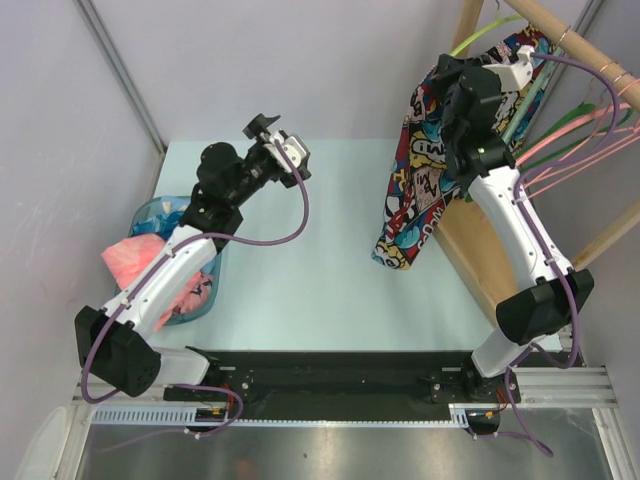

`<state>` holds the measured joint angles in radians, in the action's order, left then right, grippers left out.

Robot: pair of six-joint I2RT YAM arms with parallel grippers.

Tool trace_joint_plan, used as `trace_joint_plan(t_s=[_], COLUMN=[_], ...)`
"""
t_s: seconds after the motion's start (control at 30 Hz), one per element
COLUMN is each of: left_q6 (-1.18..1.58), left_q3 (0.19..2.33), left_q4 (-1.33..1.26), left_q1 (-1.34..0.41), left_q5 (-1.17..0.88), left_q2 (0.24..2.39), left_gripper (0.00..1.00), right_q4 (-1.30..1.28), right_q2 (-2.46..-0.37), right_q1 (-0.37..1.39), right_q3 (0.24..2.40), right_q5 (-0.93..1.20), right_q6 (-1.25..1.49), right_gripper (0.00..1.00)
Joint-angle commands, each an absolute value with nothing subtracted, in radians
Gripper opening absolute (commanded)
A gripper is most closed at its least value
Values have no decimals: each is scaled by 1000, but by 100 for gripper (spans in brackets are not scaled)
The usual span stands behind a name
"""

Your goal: Place the shorts on the hanger

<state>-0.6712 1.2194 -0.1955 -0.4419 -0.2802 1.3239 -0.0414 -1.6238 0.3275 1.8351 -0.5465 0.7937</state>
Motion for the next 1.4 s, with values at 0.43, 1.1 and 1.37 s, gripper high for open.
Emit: trace_joint_plan(t_s=[0.43,1.1,1.37], left_q6=[-448,-152,-184], left_q3=[1356,1485,1627], left_q4=[-12,305,731], left_q1=[-407,-310,-193], left_q5=[-189,-309,-365], left_q2=[1307,1319,1385], left_gripper=[100,100,100], right_q4=[147,137,-236], right_q2=[-1602,-1272,-1175], right_q1=[328,483,561], right_q3=[1850,1555,1500], right_q5=[-463,-213,253], right_q6=[700,161,-128], right_gripper=[52,84,86])
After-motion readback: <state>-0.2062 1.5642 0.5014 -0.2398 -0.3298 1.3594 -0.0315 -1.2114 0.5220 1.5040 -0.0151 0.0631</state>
